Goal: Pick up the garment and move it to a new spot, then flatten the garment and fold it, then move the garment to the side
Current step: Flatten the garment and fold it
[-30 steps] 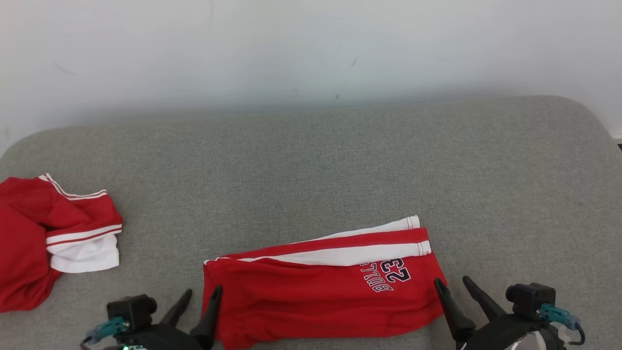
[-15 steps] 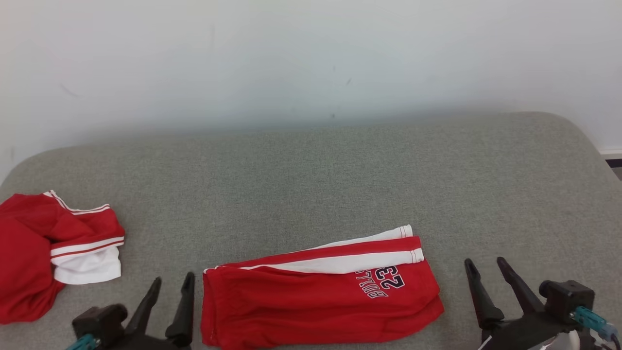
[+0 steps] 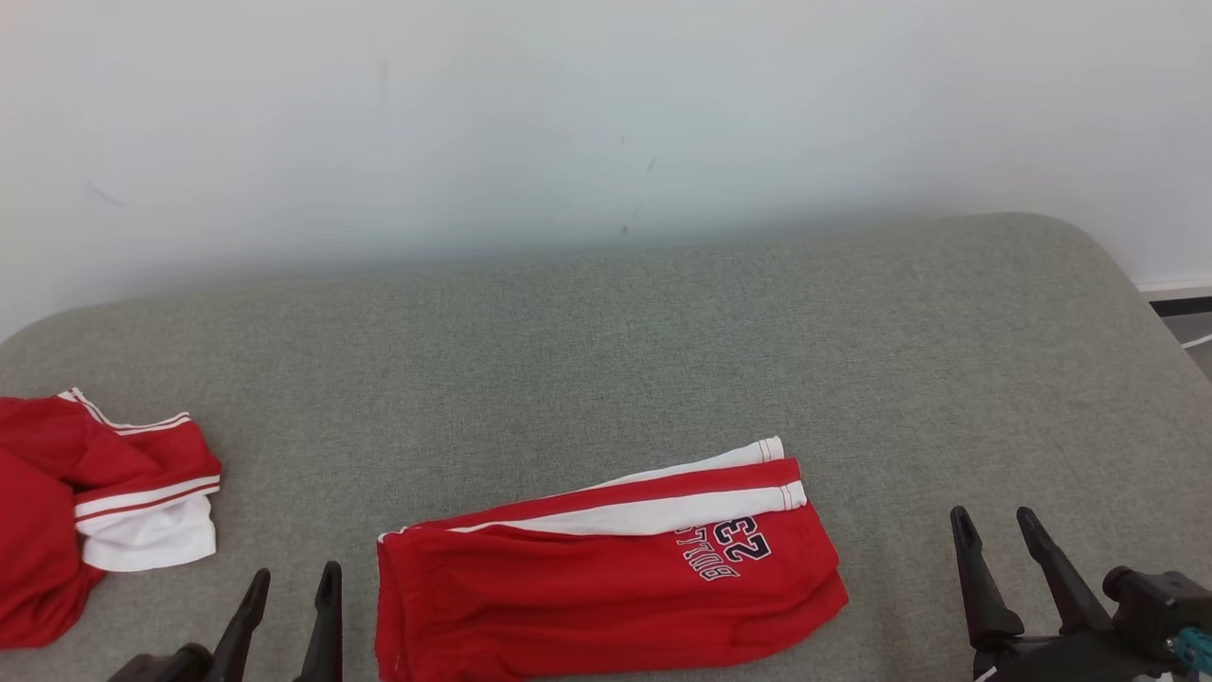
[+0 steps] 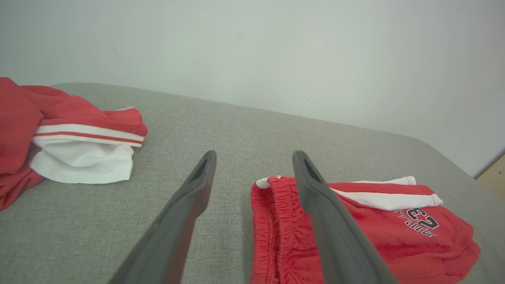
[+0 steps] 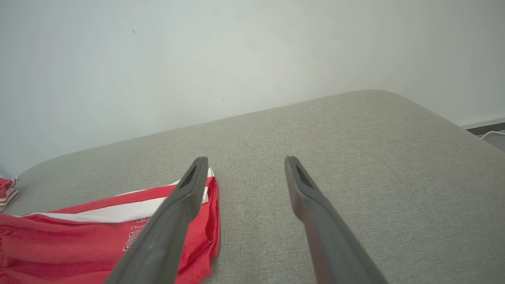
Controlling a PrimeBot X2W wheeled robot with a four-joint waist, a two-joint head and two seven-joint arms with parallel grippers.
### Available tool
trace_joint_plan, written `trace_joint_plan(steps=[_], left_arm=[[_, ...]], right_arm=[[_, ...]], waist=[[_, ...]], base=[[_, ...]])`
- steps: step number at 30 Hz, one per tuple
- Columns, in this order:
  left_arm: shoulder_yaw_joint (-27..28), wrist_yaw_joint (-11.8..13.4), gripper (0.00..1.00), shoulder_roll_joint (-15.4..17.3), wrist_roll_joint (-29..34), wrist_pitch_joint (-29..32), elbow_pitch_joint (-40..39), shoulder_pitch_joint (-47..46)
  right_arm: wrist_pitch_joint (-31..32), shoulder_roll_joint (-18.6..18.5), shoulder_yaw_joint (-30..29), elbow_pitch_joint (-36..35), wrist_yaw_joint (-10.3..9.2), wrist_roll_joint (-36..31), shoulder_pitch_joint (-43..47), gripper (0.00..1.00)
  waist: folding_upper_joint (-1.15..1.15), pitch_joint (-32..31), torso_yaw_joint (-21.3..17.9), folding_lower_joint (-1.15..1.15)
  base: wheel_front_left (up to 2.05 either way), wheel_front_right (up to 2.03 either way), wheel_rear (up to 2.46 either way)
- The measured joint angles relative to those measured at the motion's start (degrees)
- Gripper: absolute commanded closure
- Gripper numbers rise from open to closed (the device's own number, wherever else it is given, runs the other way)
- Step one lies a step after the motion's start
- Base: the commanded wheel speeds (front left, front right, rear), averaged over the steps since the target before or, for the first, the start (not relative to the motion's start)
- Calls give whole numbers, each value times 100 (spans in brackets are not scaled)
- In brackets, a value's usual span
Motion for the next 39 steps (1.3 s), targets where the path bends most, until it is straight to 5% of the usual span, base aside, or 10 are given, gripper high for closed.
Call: trace_joint_plan(steps=[20, 39], left_arm=[[399, 5, 0, -446, 716, 9, -572, 168], [268, 5, 0, -711, 989, 299, -811, -222]], right_arm=[[438, -37, -7, -197, -58, -180, -133, 0], [2209, 175, 768, 1805, 54, -149, -1736, 0]], waist=[[0, 158, 236, 0], [0, 527, 819, 1]], base=[[0, 0, 0], [0, 0, 0]])
